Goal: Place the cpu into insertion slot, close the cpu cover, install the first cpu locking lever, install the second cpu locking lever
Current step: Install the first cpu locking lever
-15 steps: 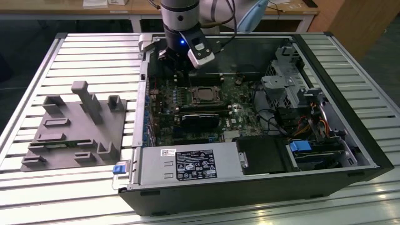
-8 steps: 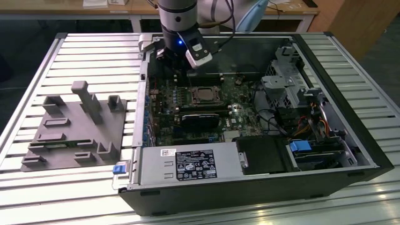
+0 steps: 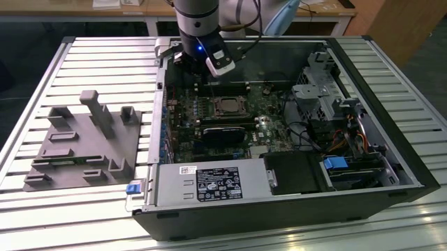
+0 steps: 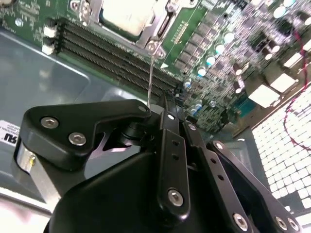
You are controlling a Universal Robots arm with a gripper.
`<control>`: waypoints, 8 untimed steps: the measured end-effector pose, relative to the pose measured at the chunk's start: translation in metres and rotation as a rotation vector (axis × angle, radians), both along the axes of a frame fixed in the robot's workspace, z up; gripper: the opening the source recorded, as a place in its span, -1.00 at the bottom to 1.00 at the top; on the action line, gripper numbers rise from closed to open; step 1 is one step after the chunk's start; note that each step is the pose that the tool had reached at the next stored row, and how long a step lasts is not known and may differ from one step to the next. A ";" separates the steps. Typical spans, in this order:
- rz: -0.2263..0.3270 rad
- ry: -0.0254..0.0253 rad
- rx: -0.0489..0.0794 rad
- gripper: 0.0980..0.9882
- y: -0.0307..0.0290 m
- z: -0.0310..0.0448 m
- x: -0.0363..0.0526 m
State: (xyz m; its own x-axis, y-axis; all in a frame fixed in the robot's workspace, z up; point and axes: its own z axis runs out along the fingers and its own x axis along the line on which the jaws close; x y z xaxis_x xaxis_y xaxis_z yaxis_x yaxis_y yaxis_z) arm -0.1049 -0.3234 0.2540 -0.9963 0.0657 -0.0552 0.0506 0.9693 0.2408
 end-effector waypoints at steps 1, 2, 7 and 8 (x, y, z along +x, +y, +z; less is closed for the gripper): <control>0.000 -0.0001 0.004 -0.99 0.0000 -0.0003 0.0000; 0.000 -0.0001 0.007 -0.99 0.0001 -0.0007 0.0000; 0.000 0.0000 0.018 -0.99 0.0000 -0.0021 0.0022; 0.000 -0.0001 0.020 -0.99 0.0000 -0.0023 0.0033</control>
State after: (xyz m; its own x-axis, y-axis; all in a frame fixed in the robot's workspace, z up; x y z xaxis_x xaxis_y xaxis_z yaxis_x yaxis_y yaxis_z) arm -0.1016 -0.3234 0.2517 -0.9963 0.0668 -0.0540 0.0505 0.9643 0.2600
